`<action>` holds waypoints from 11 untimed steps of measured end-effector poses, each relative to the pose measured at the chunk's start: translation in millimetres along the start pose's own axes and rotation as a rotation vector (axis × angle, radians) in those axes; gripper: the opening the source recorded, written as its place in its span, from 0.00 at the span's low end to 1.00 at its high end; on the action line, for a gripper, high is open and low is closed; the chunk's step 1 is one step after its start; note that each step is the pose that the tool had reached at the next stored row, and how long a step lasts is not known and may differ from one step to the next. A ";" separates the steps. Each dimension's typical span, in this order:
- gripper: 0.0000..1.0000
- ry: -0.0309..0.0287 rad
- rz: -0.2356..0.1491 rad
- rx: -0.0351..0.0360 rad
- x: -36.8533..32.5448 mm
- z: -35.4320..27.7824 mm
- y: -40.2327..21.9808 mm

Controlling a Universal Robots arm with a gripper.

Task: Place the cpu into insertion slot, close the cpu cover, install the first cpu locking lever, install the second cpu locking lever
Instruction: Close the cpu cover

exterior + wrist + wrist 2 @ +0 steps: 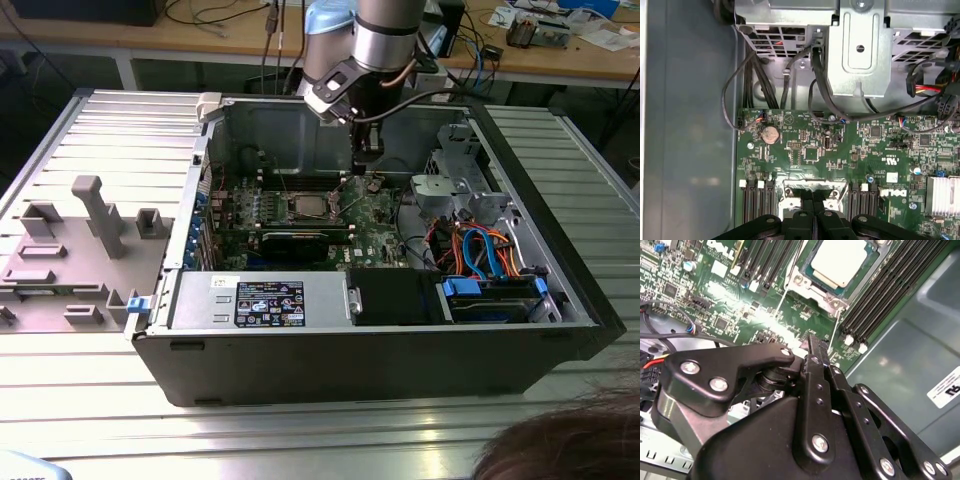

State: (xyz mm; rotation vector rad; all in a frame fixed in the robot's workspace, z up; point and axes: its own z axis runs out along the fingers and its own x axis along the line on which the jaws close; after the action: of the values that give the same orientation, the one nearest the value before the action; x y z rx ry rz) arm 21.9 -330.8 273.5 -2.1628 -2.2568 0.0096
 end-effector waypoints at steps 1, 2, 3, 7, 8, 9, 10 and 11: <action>0.11 0.0001 0.000 0.0015 -0.1 0.0 2.0; 0.11 0.0002 0.000 0.0030 -0.2 0.0 3.8; 0.11 0.0002 0.000 0.0053 -0.3 -0.1 6.3; 0.11 0.0007 0.000 0.0133 -0.7 -0.3 15.8; 0.11 0.0009 0.000 0.0149 -0.8 -0.3 17.6; 0.11 0.0012 0.000 0.0171 -0.9 -0.3 20.2; 0.11 0.0012 0.000 0.0187 -0.9 -0.4 22.0; 0.11 0.0014 0.000 0.0203 -1.0 -0.4 24.0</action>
State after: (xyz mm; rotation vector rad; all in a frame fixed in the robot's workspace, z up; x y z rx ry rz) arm 46.0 -330.8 273.5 -2.1519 -2.2461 0.0308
